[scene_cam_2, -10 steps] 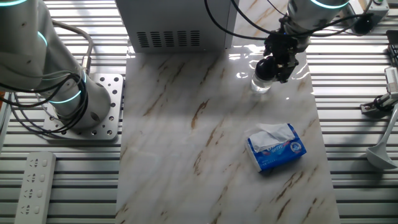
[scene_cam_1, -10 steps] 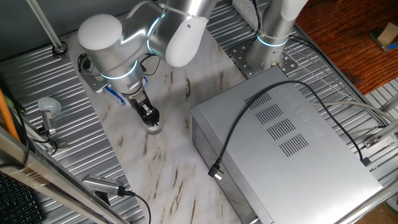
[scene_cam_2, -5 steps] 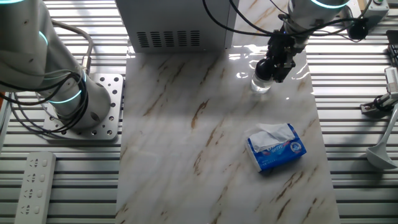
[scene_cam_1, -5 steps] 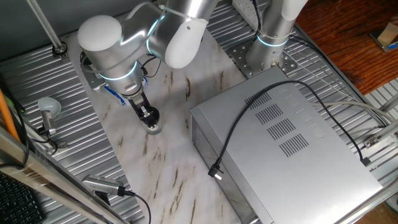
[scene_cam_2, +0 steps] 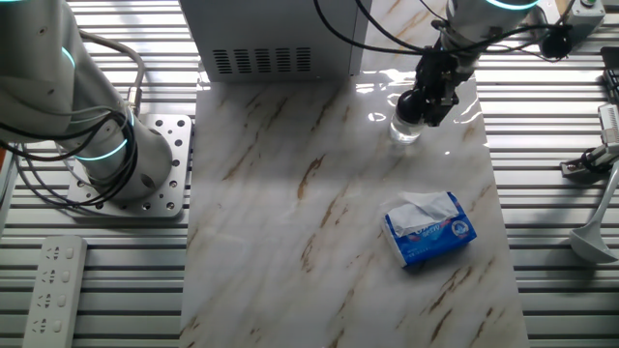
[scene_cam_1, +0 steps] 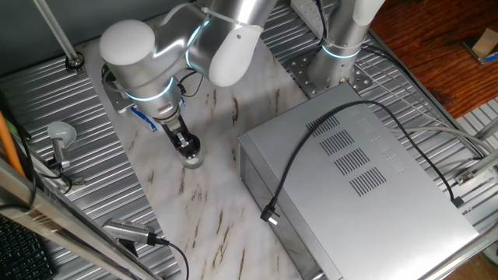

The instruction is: Unscrew the lid from the jar

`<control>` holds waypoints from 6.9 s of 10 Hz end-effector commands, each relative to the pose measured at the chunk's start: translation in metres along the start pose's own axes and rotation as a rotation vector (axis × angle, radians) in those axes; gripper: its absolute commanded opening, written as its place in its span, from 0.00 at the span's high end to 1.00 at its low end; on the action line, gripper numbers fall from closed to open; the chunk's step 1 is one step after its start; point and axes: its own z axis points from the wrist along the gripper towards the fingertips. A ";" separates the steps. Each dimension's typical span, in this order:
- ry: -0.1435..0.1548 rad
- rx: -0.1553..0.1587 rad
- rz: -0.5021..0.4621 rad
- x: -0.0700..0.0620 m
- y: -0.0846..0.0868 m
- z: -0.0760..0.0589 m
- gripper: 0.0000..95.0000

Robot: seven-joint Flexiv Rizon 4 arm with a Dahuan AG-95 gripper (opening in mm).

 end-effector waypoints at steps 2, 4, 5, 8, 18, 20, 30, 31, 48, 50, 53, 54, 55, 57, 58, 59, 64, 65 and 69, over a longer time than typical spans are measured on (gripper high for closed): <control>-0.003 0.006 -0.059 0.000 0.001 0.001 0.40; -0.008 0.020 -0.116 0.000 0.001 0.001 0.40; -0.008 0.024 -0.147 0.000 0.001 0.001 0.40; -0.021 0.023 -0.196 0.000 0.001 0.001 0.40; -0.019 0.024 -0.221 0.001 0.000 0.001 0.20; -0.019 0.024 -0.217 0.001 0.000 0.000 0.20; -0.021 0.021 -0.226 0.002 0.000 -0.002 0.40; -0.019 0.024 -0.249 0.002 0.000 -0.002 0.40; -0.036 0.053 -0.512 0.004 -0.001 0.000 0.40; -0.041 0.056 -0.538 0.004 -0.001 0.000 0.40; -0.051 0.060 -0.603 0.004 -0.001 0.000 0.40; -0.056 0.064 -0.639 0.004 -0.001 0.000 0.40; -0.059 0.066 -0.672 0.004 -0.001 0.000 0.40; -0.061 0.070 -0.733 0.004 -0.001 0.000 0.40; -0.062 0.071 -0.770 0.004 -0.001 0.000 0.40; -0.062 0.071 -0.810 0.004 -0.001 0.000 0.40; -0.059 0.076 -0.928 0.004 -0.001 0.000 0.40; -0.058 0.075 -0.924 0.004 -0.001 0.000 0.40; -0.048 0.062 -0.809 0.004 -0.001 0.001 0.20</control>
